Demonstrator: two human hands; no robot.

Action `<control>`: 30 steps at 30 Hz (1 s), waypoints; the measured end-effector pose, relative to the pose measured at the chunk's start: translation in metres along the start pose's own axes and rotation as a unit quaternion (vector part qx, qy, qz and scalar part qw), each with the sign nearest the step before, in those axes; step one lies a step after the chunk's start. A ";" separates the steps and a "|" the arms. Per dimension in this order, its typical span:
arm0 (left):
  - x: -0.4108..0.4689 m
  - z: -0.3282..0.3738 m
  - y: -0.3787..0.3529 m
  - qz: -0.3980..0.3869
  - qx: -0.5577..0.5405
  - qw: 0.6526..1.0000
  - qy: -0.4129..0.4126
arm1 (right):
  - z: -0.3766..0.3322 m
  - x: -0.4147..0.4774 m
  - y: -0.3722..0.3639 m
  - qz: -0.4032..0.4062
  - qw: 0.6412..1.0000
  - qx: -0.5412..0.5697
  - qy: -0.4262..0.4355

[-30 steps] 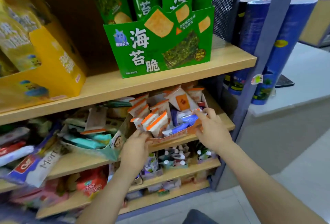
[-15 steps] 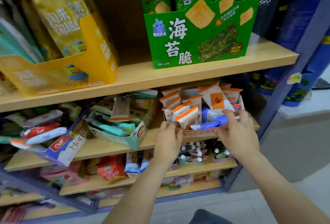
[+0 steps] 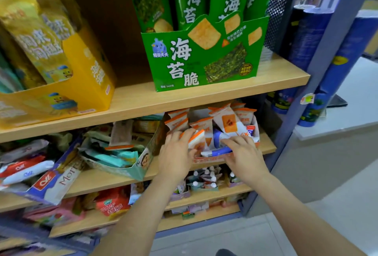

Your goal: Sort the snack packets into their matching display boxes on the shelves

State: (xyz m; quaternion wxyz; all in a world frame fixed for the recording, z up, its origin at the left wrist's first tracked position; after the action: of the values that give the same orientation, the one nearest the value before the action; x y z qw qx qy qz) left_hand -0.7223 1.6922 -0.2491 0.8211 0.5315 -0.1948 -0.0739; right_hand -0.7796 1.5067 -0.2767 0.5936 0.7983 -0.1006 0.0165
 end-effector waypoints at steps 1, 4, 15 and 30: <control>0.001 -0.004 0.002 0.003 0.013 1.000 0.003 | 0.003 0.003 0.001 -0.005 1.000 0.003 0.003; 0.002 -0.007 0.008 0.028 0.080 0.996 -0.010 | 0.014 0.010 0.005 0.000 1.000 0.030 -0.001; -0.020 0.059 -0.014 0.002 0.128 0.976 -0.178 | 0.031 0.022 0.019 0.001 0.998 0.055 -0.036; 0.010 0.068 -0.029 -0.007 -0.036 0.998 0.046 | 0.056 0.022 0.070 0.135 0.955 0.260 -0.035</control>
State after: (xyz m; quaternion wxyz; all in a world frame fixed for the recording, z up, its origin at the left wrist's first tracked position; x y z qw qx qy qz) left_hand -0.7382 1.6195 -0.2481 0.8470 0.5059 -0.1507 -0.0621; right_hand -0.7756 1.4309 -0.2241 0.3537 0.9040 -0.2208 0.0939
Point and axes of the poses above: each hand's wrist, its own x-axis towards the middle knuckle, its own y-axis out of the back of the hand, z = x × y, the point moved 4 cm from there along x, towards the middle knuckle, and after that the axes turned 3 degrees about -x, right-handed, at the moved point
